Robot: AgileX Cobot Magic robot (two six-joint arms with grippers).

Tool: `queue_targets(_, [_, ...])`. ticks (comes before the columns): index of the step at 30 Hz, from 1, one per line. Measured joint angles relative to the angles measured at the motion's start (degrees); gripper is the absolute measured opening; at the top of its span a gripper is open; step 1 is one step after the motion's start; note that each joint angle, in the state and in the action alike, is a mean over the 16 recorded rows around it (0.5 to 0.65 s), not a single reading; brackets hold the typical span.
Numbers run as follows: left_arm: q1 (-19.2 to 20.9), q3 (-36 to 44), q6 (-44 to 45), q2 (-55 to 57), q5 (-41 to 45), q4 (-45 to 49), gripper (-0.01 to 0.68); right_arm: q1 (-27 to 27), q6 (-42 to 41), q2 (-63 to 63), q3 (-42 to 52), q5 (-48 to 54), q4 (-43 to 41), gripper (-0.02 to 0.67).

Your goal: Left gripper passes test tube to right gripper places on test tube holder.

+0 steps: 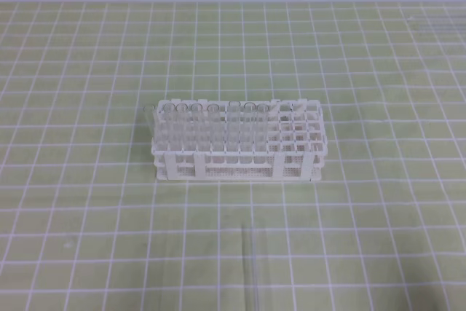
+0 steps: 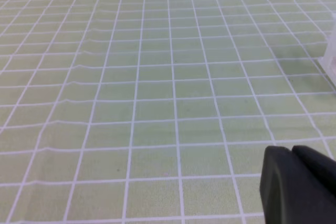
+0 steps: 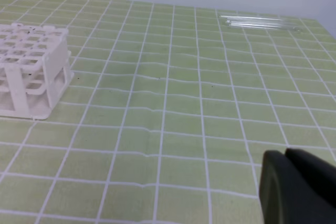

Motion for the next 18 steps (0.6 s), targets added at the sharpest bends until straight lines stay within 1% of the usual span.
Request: queue_targets(18, [0.0, 0.23, -0.03, -0.11, -0.24, 0.02, -0.002, 0.0, 0.0, 0.1, 0.0, 0.0, 0.0, -0.018])
